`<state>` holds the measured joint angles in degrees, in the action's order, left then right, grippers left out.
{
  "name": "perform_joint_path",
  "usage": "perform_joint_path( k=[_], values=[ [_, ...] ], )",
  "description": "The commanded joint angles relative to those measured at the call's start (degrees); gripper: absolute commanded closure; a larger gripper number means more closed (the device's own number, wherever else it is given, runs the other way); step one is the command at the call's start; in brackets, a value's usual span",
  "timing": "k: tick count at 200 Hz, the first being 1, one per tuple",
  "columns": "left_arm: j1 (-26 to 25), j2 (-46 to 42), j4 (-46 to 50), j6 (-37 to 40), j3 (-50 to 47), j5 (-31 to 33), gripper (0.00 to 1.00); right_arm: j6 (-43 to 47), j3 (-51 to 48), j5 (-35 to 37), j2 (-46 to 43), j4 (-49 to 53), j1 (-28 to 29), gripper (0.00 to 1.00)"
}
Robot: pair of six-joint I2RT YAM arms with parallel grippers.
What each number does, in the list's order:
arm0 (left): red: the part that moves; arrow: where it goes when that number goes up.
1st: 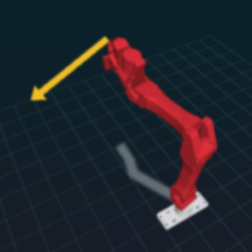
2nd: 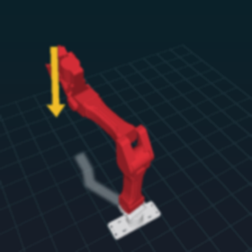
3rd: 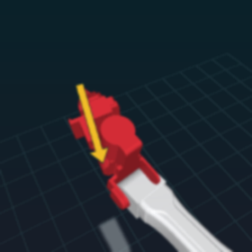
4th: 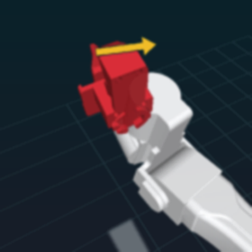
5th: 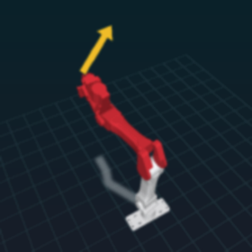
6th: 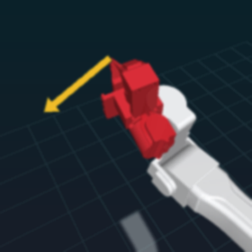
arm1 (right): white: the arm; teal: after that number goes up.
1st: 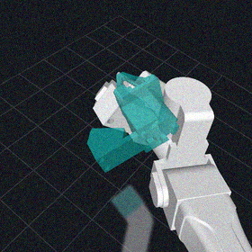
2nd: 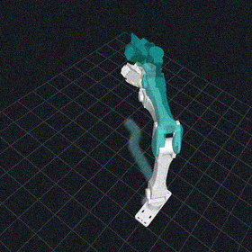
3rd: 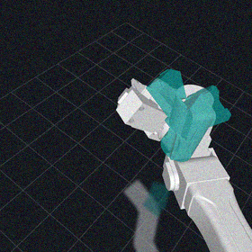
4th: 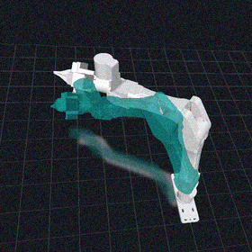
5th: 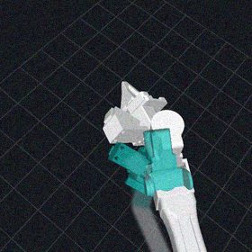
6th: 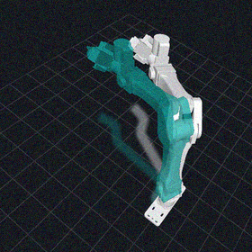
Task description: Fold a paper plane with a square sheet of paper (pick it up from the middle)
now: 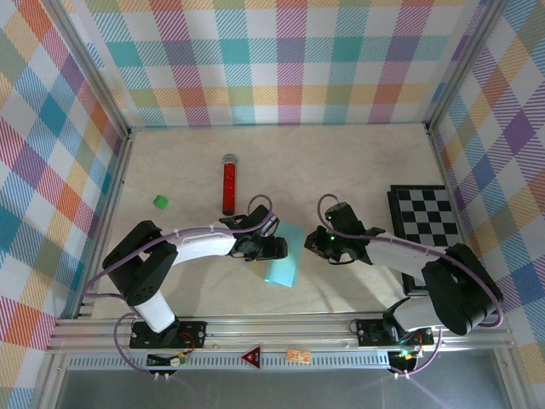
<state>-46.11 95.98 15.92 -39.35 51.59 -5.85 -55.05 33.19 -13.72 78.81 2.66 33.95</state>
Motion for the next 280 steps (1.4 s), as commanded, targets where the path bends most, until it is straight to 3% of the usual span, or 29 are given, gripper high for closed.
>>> perform_joint_path(
  k=[1, 46, 124, 156, 205, 280],
  values=[
    [0.42, 3.23, 2.97, 1.09, -2.97, 5.80, 0.27, 0.01, 0.71, -0.22, -1.69, 2.08, -0.07, 0.84],
    [0.42, 4.79, 2.89, 0.99, -2.38, 5.63, 0.27, -0.93, -0.16, -2.63, -0.41, -1.39, -0.47, 0.89],
    [0.48, 6.12, 3.20, -0.43, -1.53, 6.43, 0.26, -2.88, 0.87, -3.05, 2.92, -3.29, -0.64, 0.90],
    [0.16, 7.35, 4.64, -1.50, -0.47, 7.76, 0.25, -2.93, 1.60, -8.87, 6.33, -8.63, -0.63, 0.96],
    [-0.30, 9.11, 5.77, -3.88, 0.01, 10.11, 0.24, -4.99, 2.00, -10.28, 10.55, -12.53, -0.64, 0.95],
    [-0.36, 9.41, 2.79, -5.24, -0.44, 8.13, 0.24, -4.66, 3.70, -11.73, 15.52, -13.03, -0.64, 0.95]
  ],
)
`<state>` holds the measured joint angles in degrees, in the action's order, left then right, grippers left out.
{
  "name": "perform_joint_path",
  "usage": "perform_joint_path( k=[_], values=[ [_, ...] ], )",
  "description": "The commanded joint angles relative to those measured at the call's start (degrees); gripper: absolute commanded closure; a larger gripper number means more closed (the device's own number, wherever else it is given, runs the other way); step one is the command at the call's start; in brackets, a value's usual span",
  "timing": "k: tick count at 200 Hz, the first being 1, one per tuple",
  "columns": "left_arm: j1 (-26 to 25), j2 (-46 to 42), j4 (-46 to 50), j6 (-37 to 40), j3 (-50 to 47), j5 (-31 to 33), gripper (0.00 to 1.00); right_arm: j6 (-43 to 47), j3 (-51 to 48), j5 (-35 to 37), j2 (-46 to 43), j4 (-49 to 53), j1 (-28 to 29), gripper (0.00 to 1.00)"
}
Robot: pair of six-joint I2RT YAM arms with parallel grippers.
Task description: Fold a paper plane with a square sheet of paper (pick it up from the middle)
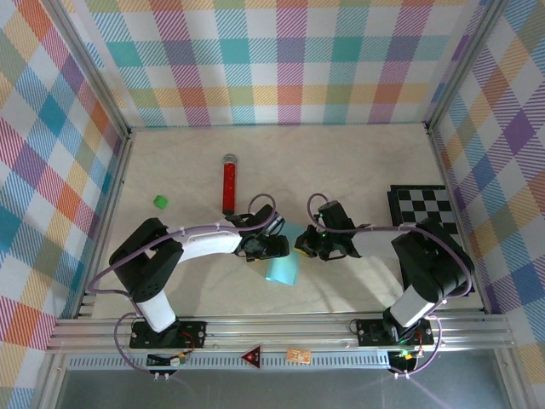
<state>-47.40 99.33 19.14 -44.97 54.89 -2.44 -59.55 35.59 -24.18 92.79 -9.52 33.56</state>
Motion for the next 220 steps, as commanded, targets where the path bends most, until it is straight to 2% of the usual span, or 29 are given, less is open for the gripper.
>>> perform_joint_path(
  k=[1, 55, 83, 109, 148, 162, 220],
  values=[
    [0.91, 6.06, -0.42, 0.35, -3.79, 4.72, 0.24, -0.19, 1.31, -1.24, 1.61, -0.85, -0.25, 0.95],
    [0.87, 3.41, -0.70, 0.81, -4.56, 4.46, 0.25, 2.82, 1.83, 1.24, 4.05, 4.88, -0.25, 0.98],
    [0.73, -1.18, -2.69, 1.58, -6.31, 2.65, 0.24, 9.32, 3.20, -0.06, 4.03, 8.10, -0.25, 0.98],
    [0.71, -6.51, -9.22, 2.80, -9.08, 0.21, 0.24, 15.25, 4.87, -1.68, 4.51, 11.45, -0.43, 0.97],
    [0.72, -9.43, -11.68, 4.83, -9.89, -3.39, 0.33, 19.86, 5.79, -3.51, 5.78, 12.69, -0.89, 0.96],
    [0.66, -10.27, -12.36, 5.32, -10.07, -4.12, 0.33, 20.97, 6.02, -4.26, 5.65, 12.37, -1.04, 0.96],
    [0.71, -14.78, -10.61, 5.99, -9.73, -1.14, 0.27, 26.52, 8.37, -4.16, 5.67, 16.49, -1.22, 0.95]
  ],
)
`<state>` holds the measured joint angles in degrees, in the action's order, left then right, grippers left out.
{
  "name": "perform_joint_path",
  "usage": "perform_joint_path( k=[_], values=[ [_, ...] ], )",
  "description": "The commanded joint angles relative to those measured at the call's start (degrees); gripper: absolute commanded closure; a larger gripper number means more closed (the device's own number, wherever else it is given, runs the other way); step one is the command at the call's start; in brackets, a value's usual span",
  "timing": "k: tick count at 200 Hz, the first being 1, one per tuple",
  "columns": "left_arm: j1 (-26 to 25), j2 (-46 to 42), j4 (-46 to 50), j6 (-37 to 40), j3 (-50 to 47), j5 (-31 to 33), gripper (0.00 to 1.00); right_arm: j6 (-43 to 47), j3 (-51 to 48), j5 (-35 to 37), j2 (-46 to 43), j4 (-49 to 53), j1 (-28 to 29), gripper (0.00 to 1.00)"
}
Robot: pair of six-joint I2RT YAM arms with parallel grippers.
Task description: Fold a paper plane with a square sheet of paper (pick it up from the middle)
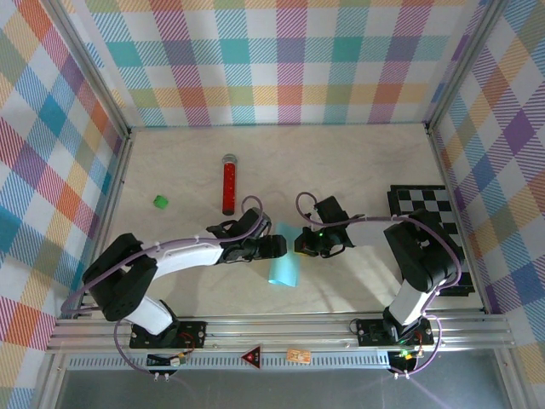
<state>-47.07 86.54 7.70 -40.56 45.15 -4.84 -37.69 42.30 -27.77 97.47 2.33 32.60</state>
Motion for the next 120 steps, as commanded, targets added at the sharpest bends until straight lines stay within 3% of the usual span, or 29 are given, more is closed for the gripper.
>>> perform_joint_path(
  k=[1, 51, 120],
  values=[
    [0.39, -1.99, 0.86, 1.60, 0.02, 1.21, 0.27, 4.79, 1.69, -0.64, 0.98, 4.72, -0.26, 0.95],
    [0.45, 4.36, 0.60, 2.41, 2.33, -4.58, 0.34, 7.90, 3.79, -0.51, 2.59, 7.37, -0.26, 0.95],
    [0.65, 8.65, -0.17, 3.16, 4.37, -5.22, 0.46, 4.34, 1.91, 0.28, 2.46, 4.32, -0.26, 0.93]
  ],
)
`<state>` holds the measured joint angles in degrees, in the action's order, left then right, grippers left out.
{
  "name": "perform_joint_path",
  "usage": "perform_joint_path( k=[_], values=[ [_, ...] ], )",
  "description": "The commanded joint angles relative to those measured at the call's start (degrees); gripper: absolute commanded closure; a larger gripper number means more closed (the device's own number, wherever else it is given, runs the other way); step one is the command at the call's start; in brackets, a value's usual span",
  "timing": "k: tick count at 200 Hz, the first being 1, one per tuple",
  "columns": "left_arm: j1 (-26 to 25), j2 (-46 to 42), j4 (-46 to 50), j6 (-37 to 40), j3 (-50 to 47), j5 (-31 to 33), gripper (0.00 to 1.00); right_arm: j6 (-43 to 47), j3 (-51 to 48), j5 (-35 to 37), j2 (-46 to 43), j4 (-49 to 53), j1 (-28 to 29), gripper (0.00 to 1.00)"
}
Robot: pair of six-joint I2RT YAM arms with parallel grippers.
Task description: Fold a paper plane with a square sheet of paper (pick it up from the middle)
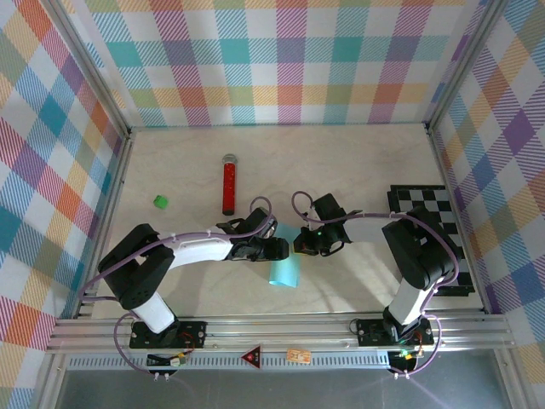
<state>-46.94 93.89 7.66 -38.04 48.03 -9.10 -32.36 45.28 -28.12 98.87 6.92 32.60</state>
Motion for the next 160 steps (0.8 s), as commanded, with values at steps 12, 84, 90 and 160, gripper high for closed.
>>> perform_joint_path(
  k=[12, 84, 90, 160],
  values=[
    [0.46, 2.21, 0.44, 0.51, 1.54, -0.20, 0.47, -1.72, -1.24, -0.14, 0.94, -1.20, -0.26, 0.93],
    [0.45, 5.00, 5.43, -1.32, 1.82, 6.24, 0.54, -7.75, -0.04, 3.53, -9.00, -2.42, -0.42, 0.78],
    [0.47, 4.82, 5.31, -1.79, 1.60, 6.42, 0.54, -8.37, -0.42, 5.70, -10.63, -1.37, -0.52, 0.77],
    [0.48, 5.83, 4.58, -2.80, 1.07, 6.99, 0.55, -13.25, -10.91, 16.69, -26.27, 0.49, -2.15, 0.71]
  ],
)
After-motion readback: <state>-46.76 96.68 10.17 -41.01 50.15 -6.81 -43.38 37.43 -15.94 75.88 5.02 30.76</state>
